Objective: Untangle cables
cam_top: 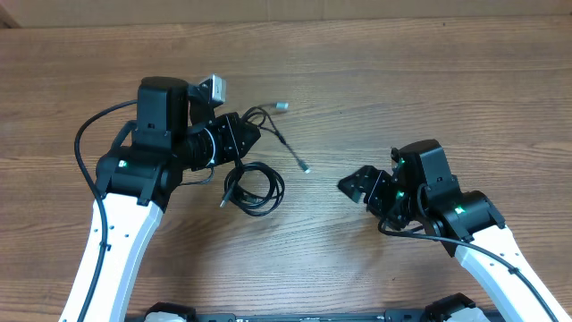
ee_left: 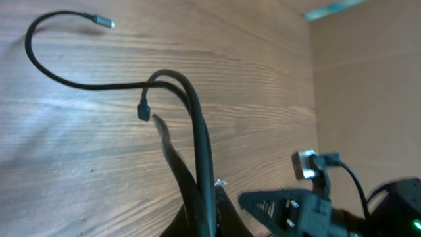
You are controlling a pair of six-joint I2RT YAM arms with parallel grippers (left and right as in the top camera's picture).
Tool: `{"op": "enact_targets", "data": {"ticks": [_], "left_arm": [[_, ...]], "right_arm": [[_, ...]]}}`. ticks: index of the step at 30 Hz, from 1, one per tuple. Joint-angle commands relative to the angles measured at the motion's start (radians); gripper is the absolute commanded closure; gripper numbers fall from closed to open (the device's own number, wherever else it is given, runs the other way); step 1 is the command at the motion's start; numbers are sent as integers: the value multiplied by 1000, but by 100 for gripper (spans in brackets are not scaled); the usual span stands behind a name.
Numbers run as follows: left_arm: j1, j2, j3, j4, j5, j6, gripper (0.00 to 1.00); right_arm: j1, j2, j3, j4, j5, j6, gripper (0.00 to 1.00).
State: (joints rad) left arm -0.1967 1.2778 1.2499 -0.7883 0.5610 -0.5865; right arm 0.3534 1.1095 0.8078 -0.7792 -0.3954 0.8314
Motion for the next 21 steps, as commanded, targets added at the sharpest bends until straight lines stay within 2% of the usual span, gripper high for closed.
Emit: {"op": "enact_targets", "data": {"ticks": [1, 5, 7, 14, 21], "left_arm": [[-8, 25, 9, -12, -11, -46, 96], [-6, 23, 9, -11, 101, 79, 95], [-5, 13, 9, -32, 110, 148, 96], [-6, -22, 9, -220, -154, 183, 96], [-6, -24, 9, -282, -183, 183, 96]], "right_arm": [[0, -13, 3, -20, -62, -3, 0], [0, -13, 3, -23, -62, -3, 0], [0, -13, 3, -23, -62, -3, 0], [0, -13, 3, -23, -62, -3, 0], [0, -13, 3, -23, -62, -3, 0]]}}
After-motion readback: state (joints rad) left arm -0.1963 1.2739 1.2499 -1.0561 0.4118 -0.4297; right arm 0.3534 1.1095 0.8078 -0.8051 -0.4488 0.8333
